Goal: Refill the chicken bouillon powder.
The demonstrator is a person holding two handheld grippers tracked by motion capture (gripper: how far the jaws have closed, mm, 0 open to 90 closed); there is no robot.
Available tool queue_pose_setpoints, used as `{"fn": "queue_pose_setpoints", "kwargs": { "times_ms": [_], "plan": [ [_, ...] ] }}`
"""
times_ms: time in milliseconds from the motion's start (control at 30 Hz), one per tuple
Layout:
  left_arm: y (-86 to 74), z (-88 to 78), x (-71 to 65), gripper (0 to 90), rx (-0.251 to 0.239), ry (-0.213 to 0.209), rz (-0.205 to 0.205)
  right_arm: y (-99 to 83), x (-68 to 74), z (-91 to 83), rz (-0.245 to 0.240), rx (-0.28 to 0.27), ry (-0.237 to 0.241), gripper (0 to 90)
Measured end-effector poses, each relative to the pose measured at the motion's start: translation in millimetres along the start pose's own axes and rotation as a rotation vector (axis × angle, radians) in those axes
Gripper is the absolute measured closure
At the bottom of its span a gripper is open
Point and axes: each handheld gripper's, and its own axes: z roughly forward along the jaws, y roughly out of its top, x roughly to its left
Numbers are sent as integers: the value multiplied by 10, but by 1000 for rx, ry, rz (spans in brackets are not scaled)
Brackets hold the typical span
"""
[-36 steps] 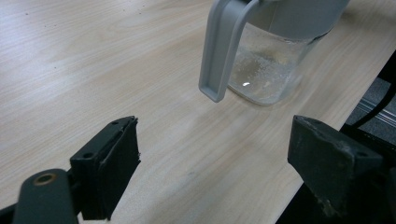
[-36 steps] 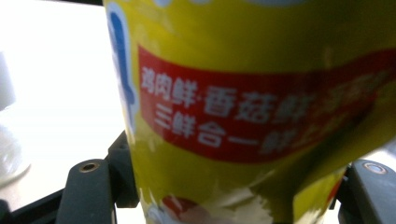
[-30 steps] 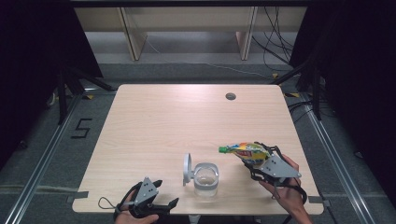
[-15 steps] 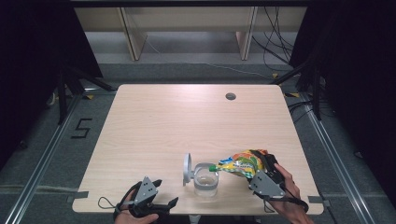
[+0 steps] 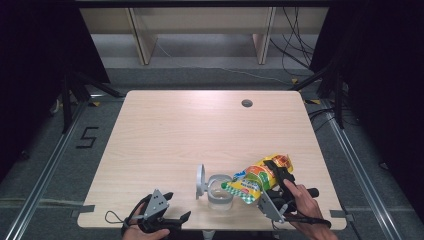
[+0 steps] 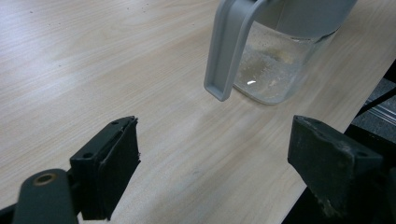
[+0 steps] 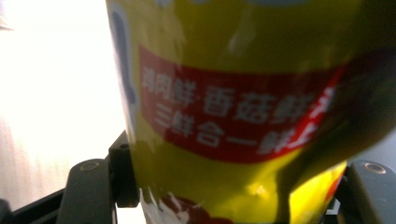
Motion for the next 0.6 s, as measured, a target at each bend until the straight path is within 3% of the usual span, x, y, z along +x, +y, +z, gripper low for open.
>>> {"fn": "queue_pose_setpoints", "kwargs": {
  "times_ms": [67,100,167,233,267,333,367,400,433,467,533,567,600],
  "plan": [
    [-3,1,1,158,2,0,1,15,-11,-9,-34,14,-17,328],
    [0,1,2,158,2,0,2,23,2,-12,-25,27,-19,328],
    [3,-1,11,158,16,7,15,51,-23,-2,-95,12,-31,328],
    [0,-1,9,158,15,7,15,77,-12,-22,-110,26,-53,328],
    [0,-1,10,158,14,7,15,92,-21,-23,-142,19,-60,329],
    [-1,11,-8,158,-8,-4,-11,111,-26,-24,-170,17,-64,330],
    [0,1,10,158,14,4,13,126,-51,-26,-219,13,-75,330],
    [-1,1,10,158,15,5,14,125,-27,-29,-195,23,-76,331],
    [-1,3,10,158,14,2,13,142,-41,-30,-235,26,-82,332],
    [-1,6,6,158,10,-2,8,147,-29,-29,-228,27,-83,336],
    [0,7,-14,157,-4,-7,-4,176,-35,-33,-286,25,-90,369],
    [0,6,-15,157,-2,-6,-1,171,-12,-29,-259,25,-93,370],
    [1,7,-13,158,-2,-5,0,206,-53,-35,-327,35,-90,372]
  ]
}}
